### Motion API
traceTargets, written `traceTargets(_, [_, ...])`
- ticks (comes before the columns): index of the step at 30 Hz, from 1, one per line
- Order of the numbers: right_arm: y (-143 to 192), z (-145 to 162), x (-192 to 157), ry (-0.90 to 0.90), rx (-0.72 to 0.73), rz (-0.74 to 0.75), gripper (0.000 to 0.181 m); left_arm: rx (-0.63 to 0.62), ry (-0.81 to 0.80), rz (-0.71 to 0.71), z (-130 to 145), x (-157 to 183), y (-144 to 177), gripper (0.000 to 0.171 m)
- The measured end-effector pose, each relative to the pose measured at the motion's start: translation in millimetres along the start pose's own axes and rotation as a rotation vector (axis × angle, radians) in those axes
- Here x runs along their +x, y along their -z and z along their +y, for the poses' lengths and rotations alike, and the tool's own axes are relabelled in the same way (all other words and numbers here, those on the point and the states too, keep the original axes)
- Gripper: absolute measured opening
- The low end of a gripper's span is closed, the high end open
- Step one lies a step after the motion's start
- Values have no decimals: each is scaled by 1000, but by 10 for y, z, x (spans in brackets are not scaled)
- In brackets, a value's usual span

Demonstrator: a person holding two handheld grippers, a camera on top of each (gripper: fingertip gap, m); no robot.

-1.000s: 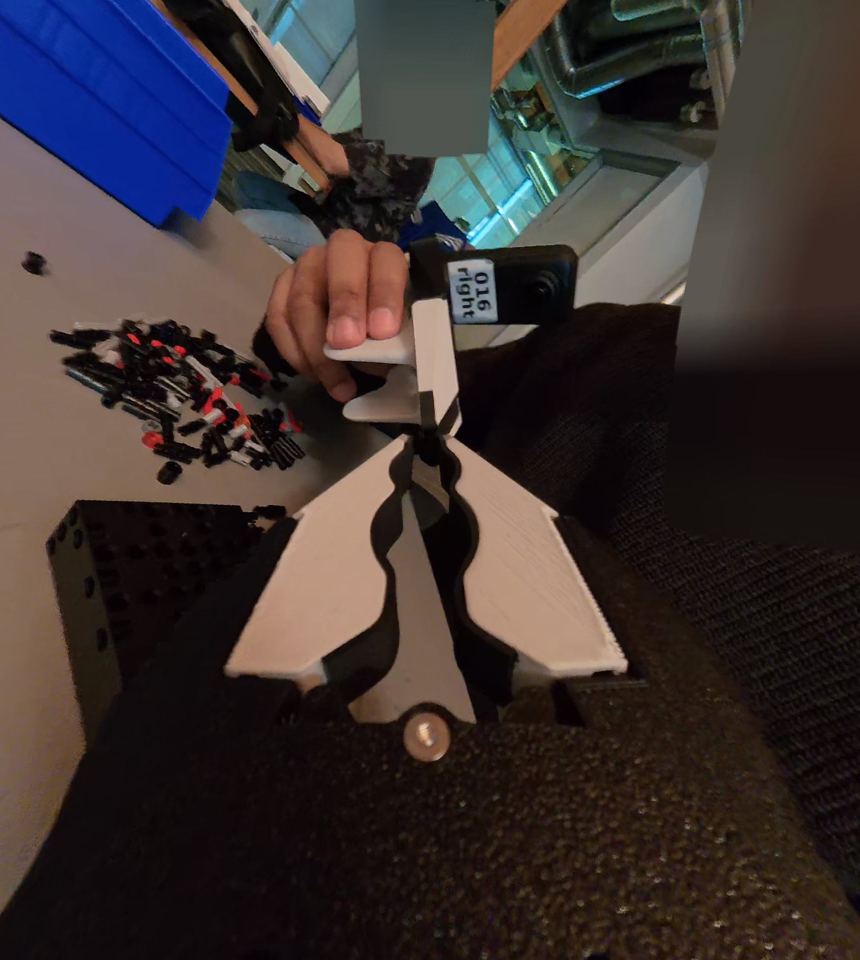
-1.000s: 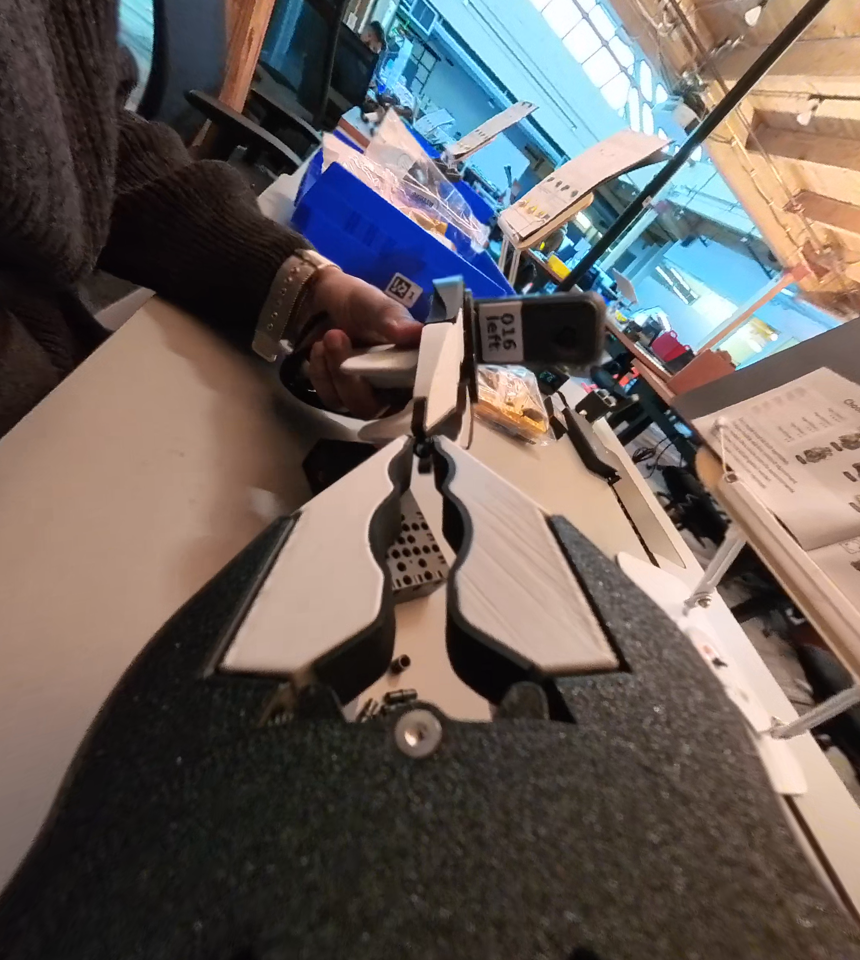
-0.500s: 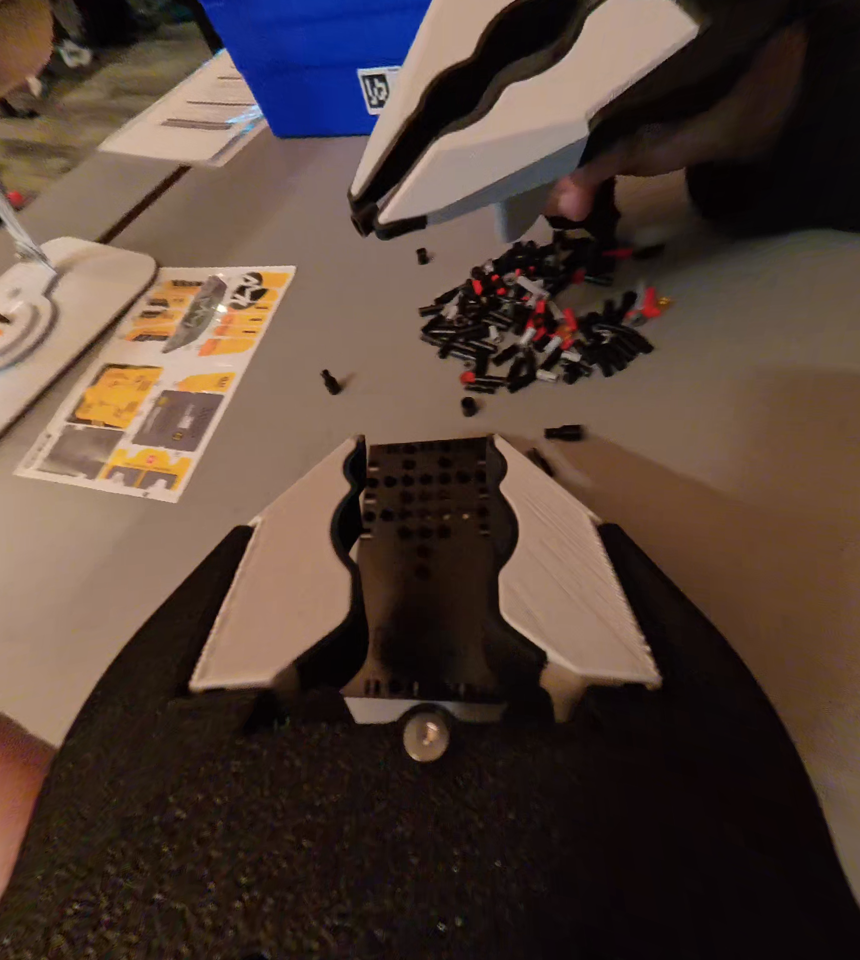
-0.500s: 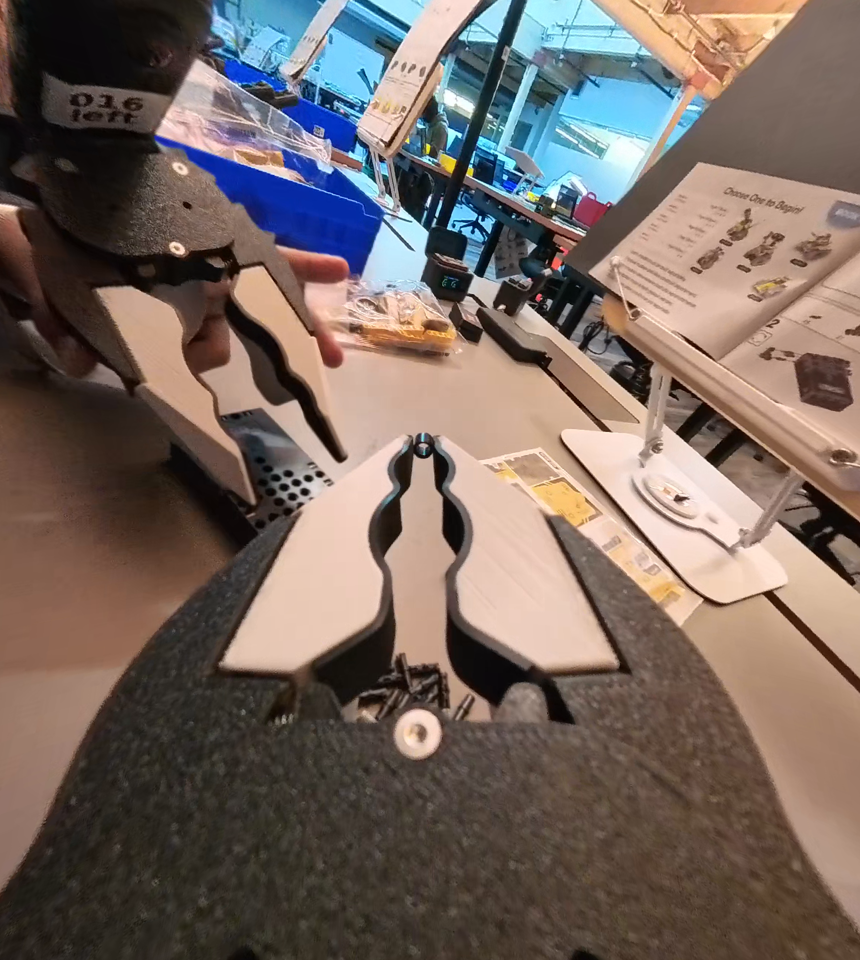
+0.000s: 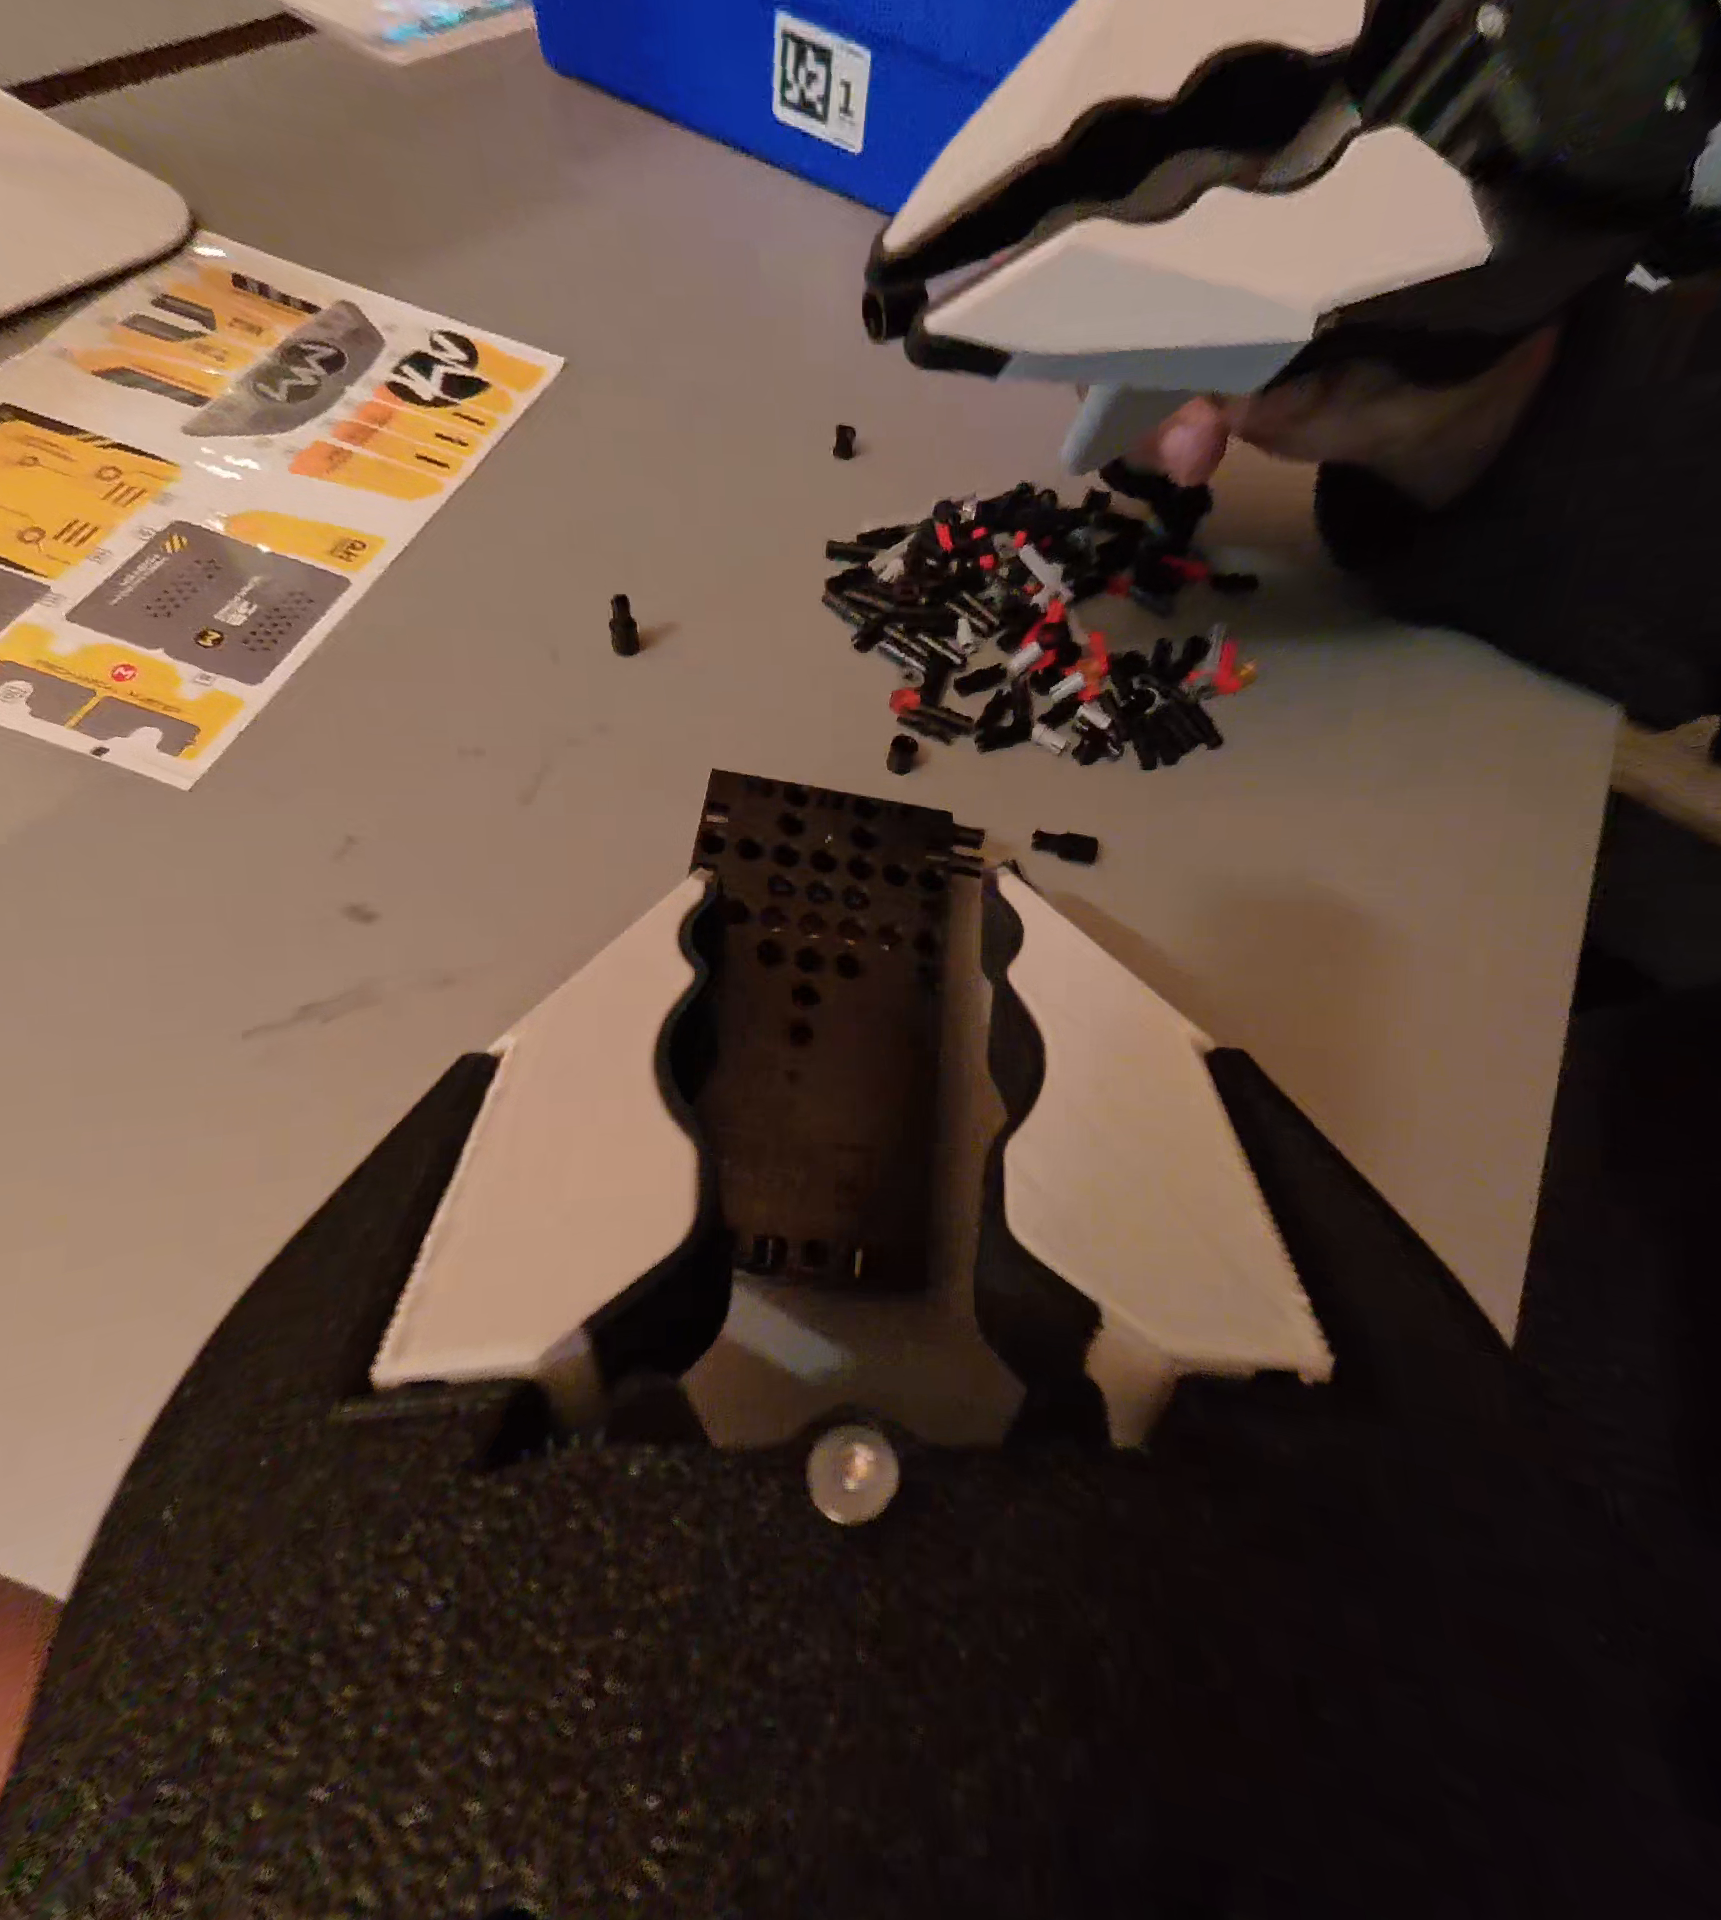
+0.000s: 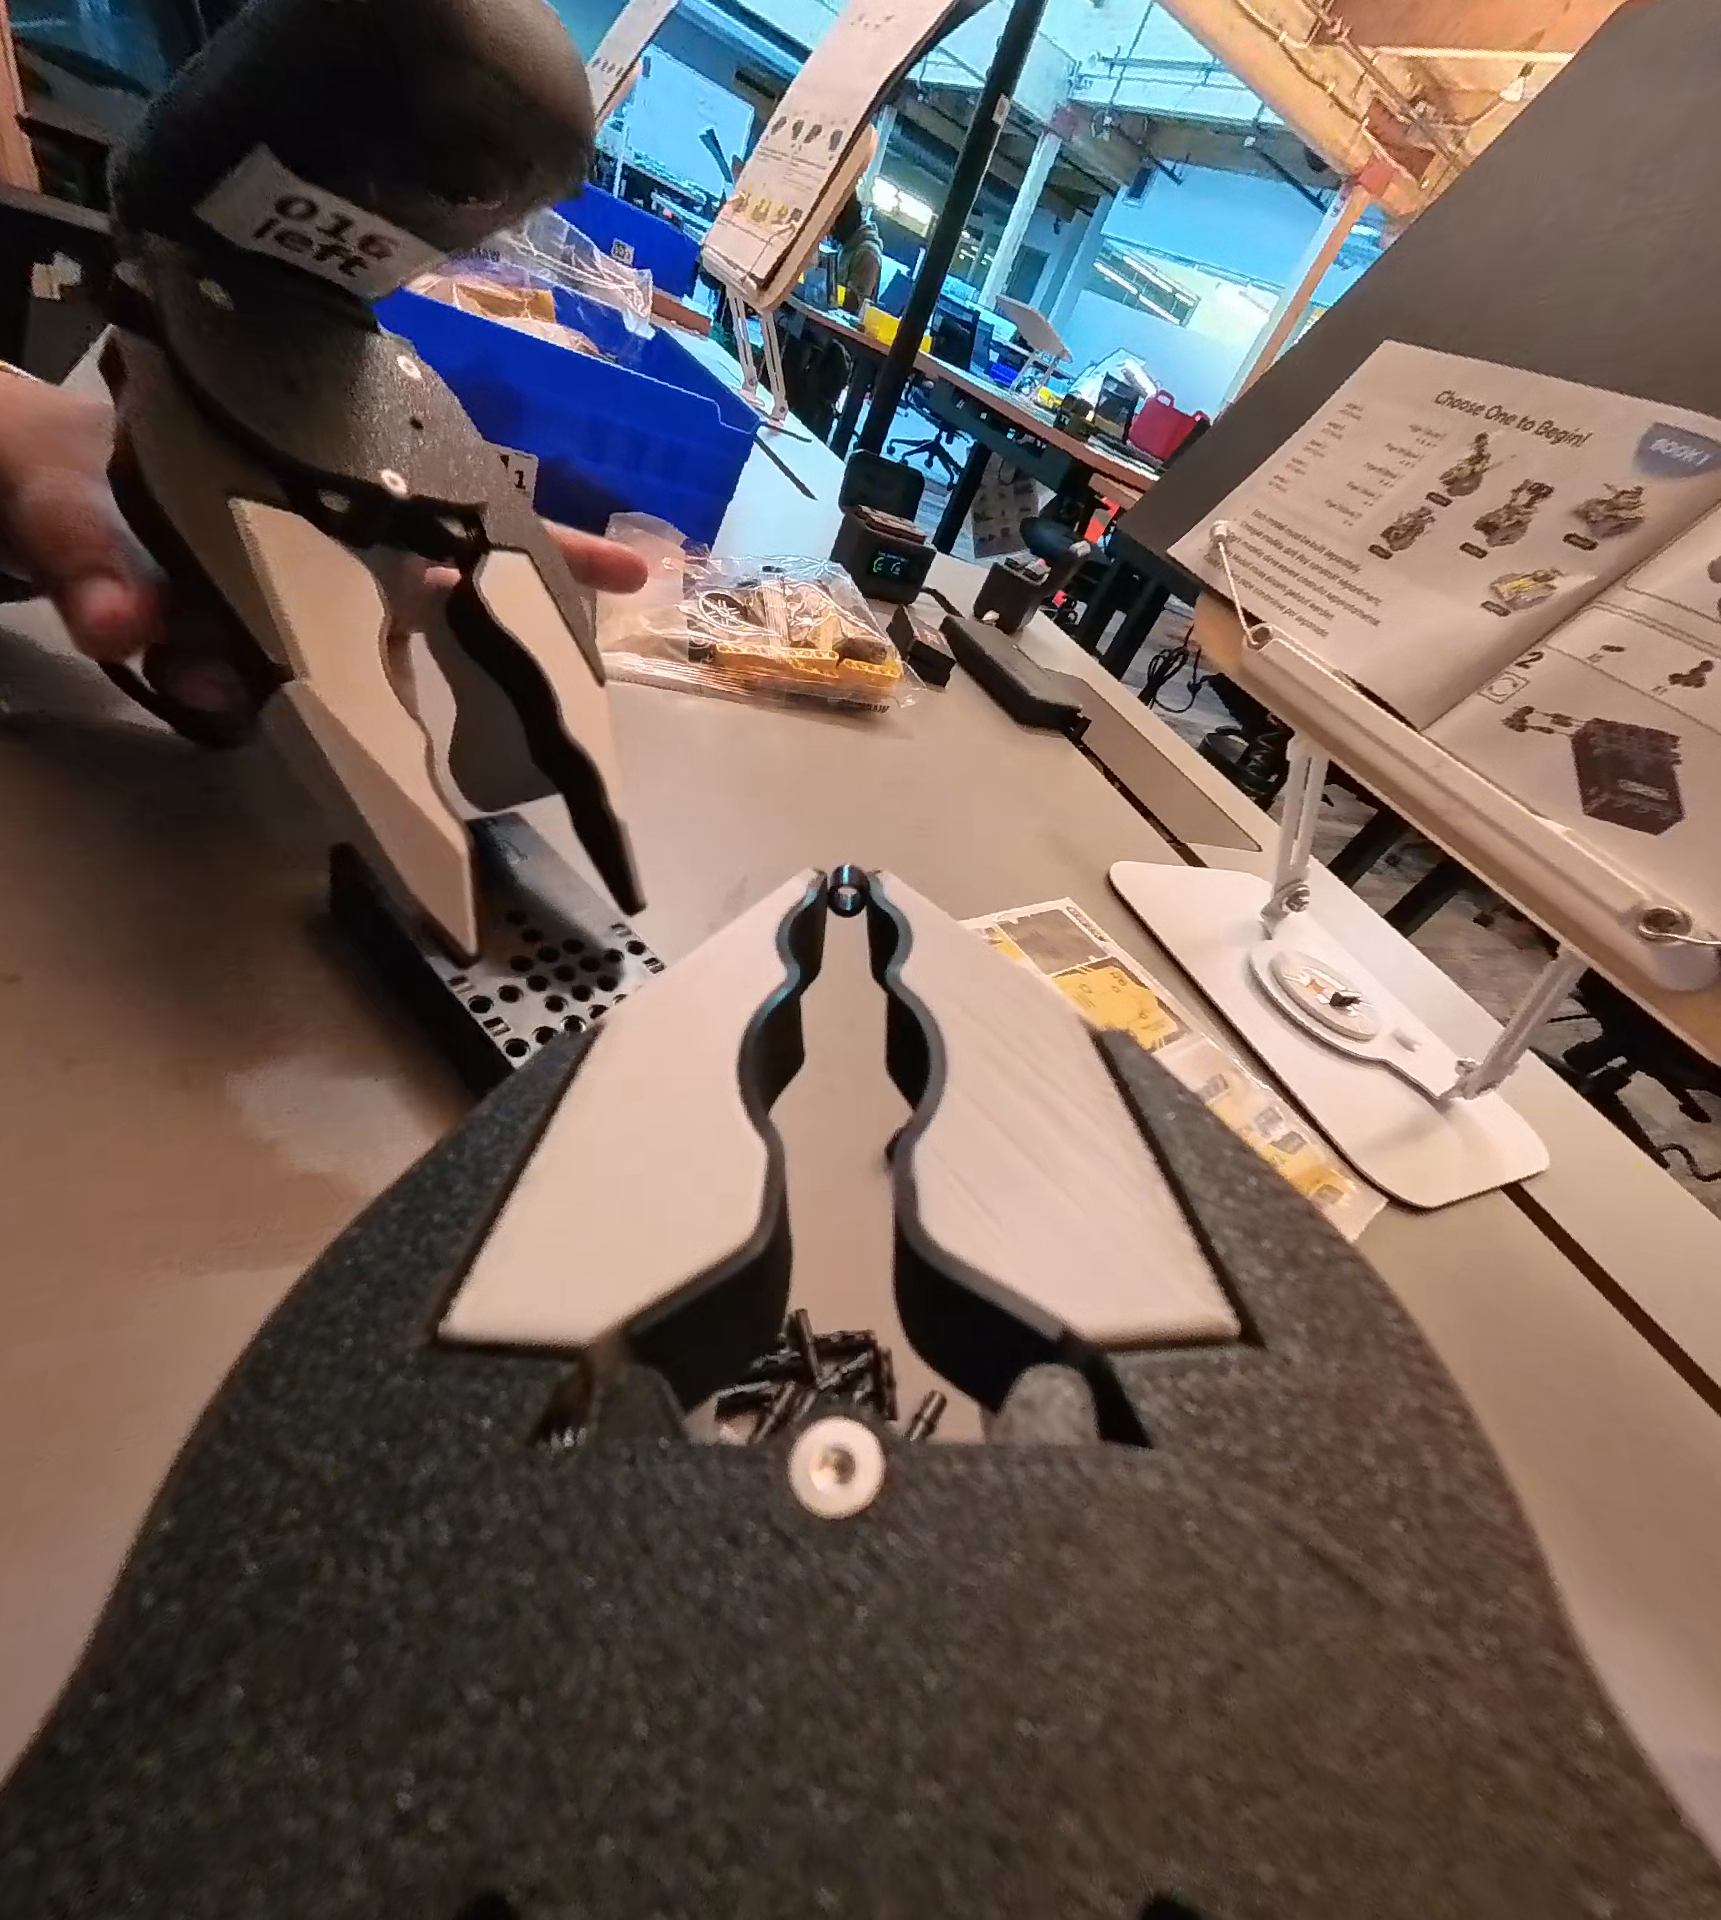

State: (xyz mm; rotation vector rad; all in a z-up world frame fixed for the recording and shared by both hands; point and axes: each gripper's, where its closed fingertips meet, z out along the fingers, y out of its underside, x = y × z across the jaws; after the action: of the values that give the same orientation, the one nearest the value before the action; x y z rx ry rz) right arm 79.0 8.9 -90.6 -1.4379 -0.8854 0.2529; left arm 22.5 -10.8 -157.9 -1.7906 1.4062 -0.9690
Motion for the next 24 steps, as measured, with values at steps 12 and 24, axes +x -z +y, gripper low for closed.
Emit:
traceTargets(12, [-15,33,-32,11,-16,-6,7,-67,-122,-122,109,-190,-5,52])
traceTargets(24, [-16,37,-51,14,-19,-12,7,-84,-18,58,129,-34,110,105])
